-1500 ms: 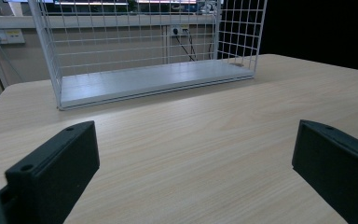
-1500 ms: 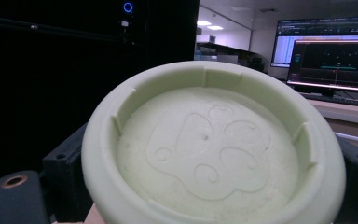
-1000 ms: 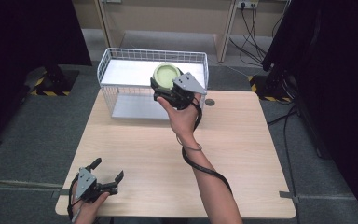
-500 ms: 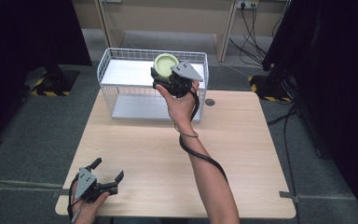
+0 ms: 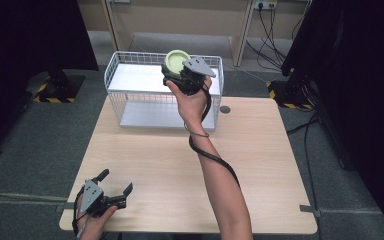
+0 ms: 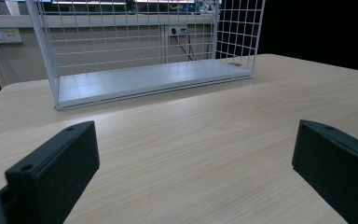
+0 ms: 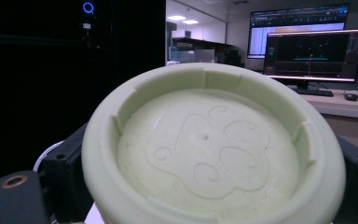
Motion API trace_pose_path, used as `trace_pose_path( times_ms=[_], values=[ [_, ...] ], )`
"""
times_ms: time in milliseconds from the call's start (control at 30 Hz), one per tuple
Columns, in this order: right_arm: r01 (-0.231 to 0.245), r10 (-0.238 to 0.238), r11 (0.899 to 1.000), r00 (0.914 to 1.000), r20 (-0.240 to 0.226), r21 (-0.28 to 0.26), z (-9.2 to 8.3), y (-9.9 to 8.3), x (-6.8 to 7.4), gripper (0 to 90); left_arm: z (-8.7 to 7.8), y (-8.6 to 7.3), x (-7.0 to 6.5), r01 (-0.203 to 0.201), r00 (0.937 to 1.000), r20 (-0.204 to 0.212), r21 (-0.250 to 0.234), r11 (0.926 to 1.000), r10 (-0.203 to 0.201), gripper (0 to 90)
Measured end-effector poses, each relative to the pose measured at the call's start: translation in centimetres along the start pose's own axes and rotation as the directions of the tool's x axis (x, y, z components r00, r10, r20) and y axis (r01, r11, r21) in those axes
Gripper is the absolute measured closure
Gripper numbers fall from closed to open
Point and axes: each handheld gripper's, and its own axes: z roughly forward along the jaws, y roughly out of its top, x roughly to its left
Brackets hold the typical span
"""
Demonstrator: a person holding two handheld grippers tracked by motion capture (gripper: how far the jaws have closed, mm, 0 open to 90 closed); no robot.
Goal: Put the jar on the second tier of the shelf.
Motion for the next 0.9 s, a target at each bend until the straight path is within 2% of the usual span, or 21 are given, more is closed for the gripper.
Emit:
trace_pose_path(
  times_ms=[900],
  values=[
    [-0.049,0.045,0.997,0.9968,0.066,0.06,5.1,0.3,-1.9,11.6,0.0,0.0,0.1,0.011,0.9999,0.002,-0.005,0.9999,-0.011,0.2]
  ],
)
